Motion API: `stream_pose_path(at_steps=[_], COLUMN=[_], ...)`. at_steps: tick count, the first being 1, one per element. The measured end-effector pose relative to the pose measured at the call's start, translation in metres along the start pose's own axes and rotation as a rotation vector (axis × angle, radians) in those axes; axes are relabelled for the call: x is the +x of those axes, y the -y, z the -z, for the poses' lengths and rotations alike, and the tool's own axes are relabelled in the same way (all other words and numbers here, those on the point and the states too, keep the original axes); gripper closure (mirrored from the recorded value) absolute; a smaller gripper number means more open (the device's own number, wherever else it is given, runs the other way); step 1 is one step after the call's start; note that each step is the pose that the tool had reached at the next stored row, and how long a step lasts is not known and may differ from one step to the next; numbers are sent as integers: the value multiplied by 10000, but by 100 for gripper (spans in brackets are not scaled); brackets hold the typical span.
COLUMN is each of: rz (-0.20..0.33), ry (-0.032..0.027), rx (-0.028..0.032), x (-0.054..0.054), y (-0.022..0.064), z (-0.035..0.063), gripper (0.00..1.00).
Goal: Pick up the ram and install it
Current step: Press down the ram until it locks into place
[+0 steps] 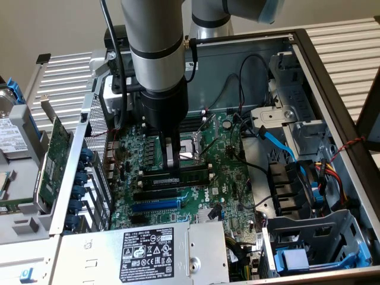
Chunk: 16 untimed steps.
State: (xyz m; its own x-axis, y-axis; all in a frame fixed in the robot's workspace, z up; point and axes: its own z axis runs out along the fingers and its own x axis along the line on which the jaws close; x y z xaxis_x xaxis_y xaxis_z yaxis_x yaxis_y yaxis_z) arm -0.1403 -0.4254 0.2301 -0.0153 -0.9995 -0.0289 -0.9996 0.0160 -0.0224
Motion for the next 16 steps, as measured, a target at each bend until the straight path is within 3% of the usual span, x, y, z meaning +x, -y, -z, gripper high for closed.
stream_pose_path(at_steps=[16], rz=[-1], ry=[42], rx=[-1], x=[4], y=[0], z=[-7], gripper=[89])
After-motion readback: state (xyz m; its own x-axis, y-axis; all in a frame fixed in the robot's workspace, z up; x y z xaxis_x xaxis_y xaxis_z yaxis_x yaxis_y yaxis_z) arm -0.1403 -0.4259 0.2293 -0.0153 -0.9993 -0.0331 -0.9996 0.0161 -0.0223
